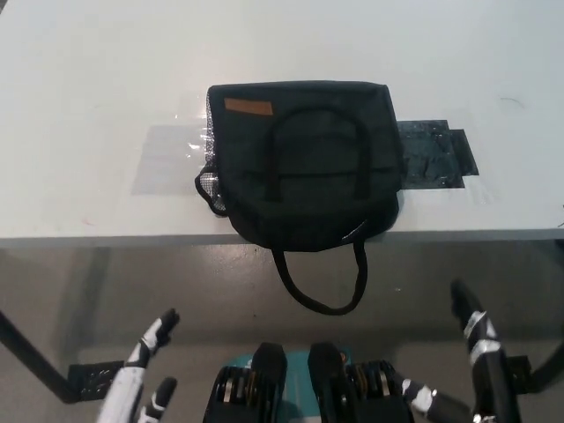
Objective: A soft travel bag is kept infront of the robot in the middle of the desk and the robot uses both its hands to press it to reduce its size
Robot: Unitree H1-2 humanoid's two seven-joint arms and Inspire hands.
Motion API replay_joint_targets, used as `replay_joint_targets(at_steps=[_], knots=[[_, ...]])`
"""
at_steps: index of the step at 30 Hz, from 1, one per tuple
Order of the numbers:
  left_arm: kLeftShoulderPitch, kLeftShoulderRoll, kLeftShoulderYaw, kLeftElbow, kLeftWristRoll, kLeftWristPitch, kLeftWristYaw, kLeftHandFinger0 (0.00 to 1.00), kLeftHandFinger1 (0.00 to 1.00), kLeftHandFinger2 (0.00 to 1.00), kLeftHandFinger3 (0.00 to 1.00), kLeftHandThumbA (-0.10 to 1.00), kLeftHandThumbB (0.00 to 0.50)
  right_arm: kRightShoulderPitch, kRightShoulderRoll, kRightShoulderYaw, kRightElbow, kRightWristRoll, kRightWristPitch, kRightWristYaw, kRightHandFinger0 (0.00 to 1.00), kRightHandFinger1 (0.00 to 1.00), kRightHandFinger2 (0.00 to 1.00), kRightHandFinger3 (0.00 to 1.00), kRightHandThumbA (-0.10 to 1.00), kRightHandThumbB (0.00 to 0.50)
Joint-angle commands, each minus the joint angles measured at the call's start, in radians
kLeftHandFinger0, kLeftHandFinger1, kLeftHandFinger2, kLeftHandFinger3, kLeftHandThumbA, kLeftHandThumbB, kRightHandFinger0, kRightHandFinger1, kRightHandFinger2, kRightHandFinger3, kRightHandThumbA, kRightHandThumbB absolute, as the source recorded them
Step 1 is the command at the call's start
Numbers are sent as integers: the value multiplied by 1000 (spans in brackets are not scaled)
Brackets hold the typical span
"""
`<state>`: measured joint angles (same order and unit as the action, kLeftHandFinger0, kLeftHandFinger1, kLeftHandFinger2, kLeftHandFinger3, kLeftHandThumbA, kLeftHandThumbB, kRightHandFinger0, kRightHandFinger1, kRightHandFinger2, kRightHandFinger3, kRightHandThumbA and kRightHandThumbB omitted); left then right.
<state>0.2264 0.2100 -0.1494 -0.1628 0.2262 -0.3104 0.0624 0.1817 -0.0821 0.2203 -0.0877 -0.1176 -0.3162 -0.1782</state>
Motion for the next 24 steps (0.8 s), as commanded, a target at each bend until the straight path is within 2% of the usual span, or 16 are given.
replay_joint_targets(at_steps=[1,3,4,6,10,24], knots=[[-2,-5,-11,29,22,-84,-14,1000,1000,1000,1000,1000,242,-23,17,3,61,59,-150,54,1000,1000,1000,1000,1000,103],[3,-8,-13,35,8,-50,-25,1000,1000,1000,1000,1000,256,-23,19,3,73,67,-143,66,1000,1000,1000,1000,1000,90],[1,-8,-13,40,8,-44,-27,1000,1000,1000,1000,1000,248,-26,19,2,78,65,-145,68,1000,1000,1000,1000,1000,83],[-7,-10,-13,53,11,-38,-30,1000,1000,1000,1000,1000,235,-31,21,-4,82,51,-146,69,1000,1000,1000,1000,1000,95],[-6,-18,-14,55,1,-12,-43,1000,1000,1000,1000,1000,256,-33,19,-13,75,59,-127,84,1000,1000,1000,1000,1000,95],[0,-13,-7,30,5,26,-79,1000,1000,1000,1000,1000,261,-37,31,-27,68,44,-105,105,1000,1000,1000,1000,1000,126]])
